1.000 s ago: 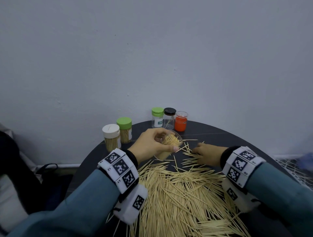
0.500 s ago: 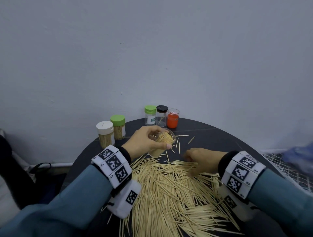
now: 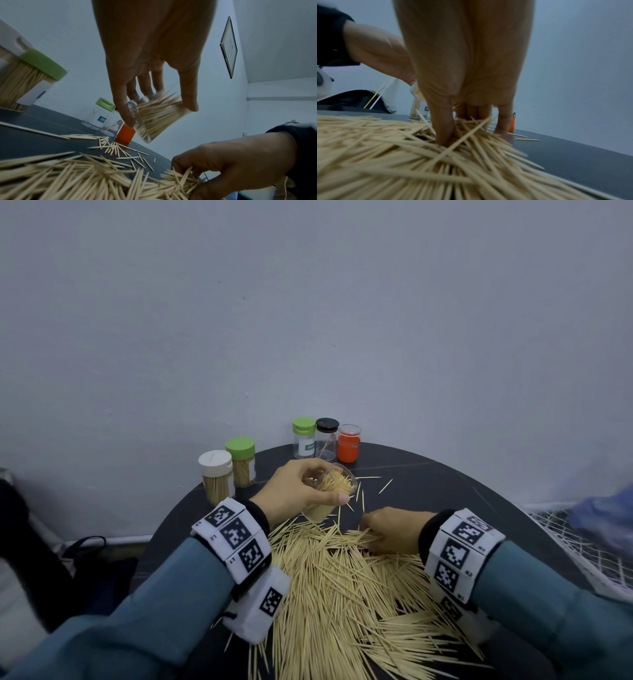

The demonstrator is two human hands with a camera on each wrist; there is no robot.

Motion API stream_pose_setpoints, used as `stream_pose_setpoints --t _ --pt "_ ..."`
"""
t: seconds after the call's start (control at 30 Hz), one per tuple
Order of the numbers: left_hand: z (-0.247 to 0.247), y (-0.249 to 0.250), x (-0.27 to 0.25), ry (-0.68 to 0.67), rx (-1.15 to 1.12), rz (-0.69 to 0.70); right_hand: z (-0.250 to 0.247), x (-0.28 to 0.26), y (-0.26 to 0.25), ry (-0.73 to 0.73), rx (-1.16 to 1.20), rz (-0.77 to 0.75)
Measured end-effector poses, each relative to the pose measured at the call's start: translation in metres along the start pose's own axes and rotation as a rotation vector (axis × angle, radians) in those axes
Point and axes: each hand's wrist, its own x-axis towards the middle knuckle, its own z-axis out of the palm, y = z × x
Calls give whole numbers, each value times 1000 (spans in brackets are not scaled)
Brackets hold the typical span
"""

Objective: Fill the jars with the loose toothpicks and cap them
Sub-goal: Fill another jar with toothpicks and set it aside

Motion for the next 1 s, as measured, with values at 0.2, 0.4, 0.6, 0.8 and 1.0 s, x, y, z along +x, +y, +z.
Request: stream_pose_setpoints --t 0.2,0.4,0.6,0.8,1.0 --pt "0 1 0 -1 1 -1 -3 -2 -1 -21 5 23" --pt "-1 2 -1 0 12 -7 -9 -7 2 -44 42 38" --pt "-1 4 -2 -4 18 -6 -11 -14 7 -27 106 24" --pt "-1 7 -5 -26 10 1 -13 -15 14 -18 432 -8" --pt "-1 5 -4 5 1 -35 -8 -6 19 100 978 -85"
